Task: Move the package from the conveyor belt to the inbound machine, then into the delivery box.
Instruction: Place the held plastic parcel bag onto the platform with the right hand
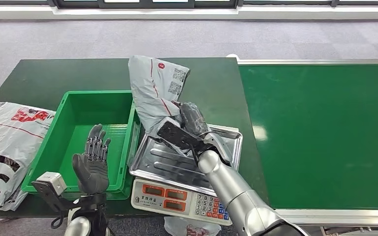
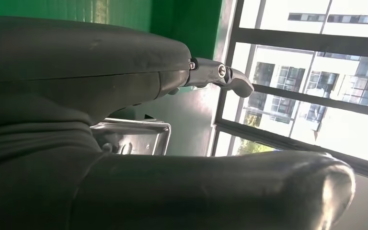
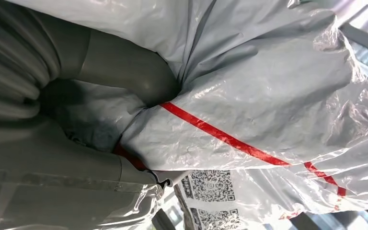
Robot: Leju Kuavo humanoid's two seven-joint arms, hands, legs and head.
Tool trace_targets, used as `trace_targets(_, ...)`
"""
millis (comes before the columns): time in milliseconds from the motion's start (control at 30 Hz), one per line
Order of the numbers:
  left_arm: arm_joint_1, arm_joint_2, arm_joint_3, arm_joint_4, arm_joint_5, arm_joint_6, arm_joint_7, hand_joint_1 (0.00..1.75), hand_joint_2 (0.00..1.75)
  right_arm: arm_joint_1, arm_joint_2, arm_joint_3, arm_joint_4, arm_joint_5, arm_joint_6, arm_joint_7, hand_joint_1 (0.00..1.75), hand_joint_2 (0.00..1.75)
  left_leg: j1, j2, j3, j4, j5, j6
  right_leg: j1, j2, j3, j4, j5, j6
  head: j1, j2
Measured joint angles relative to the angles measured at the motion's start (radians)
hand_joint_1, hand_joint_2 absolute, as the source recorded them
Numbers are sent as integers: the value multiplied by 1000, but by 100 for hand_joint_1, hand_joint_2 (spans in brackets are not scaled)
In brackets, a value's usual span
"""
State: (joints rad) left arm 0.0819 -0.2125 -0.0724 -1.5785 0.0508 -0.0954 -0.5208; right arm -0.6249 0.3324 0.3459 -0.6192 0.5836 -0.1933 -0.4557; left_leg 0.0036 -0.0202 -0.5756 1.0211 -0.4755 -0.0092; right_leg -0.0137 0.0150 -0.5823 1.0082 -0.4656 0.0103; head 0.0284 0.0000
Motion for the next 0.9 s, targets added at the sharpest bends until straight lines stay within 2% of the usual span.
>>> trace_targets(100, -3, 0, 0, 0, -1, 0, 2, 0, 0, -4, 5, 16, 25, 12, 1, 58, 39, 175, 0, 0, 0, 0, 0, 0, 0, 0, 0, 0, 0, 0, 0, 0)
trace_targets(133, -3, 0, 1, 0, -1, 0, 3, 0, 0, -4, 5, 20, 30, 22, -6, 76, 1, 131, 0, 0, 0, 0, 0, 0, 0, 0, 0, 0, 0, 0, 0, 0)
trace_targets(233, -3, 0, 1, -1, -6, 1, 11, 0, 0, -8, 3, 37, 45, 93, -54, 192, 0, 0, 0, 0, 0, 0, 0, 0, 0, 0, 0, 0, 0, 0, 0, 0)
trace_targets(333, -2, 0, 1, -9, -13, 2, 24, 0, 0, -10, -6, 62, 53, 210, -126, 350, 0, 0, 0, 0, 0, 0, 0, 0, 0, 0, 0, 0, 0, 0, 0, 0)
trace_targets(400, -1, 0, 2, -15, -15, 3, 29, 0, 0, -10, -12, 74, 53, 265, -160, 408, 0, 0, 0, 0, 0, 0, 0, 0, 0, 0, 0, 0, 0, 0, 0, 0)
trace_targets(900, 0, 0, 3, -26, -15, 3, 31, 0, 0, -14, -31, 102, 53, 286, -175, 431, 0, 0, 0, 0, 0, 0, 0, 0, 0, 0, 0, 0, 0, 0, 0, 0)
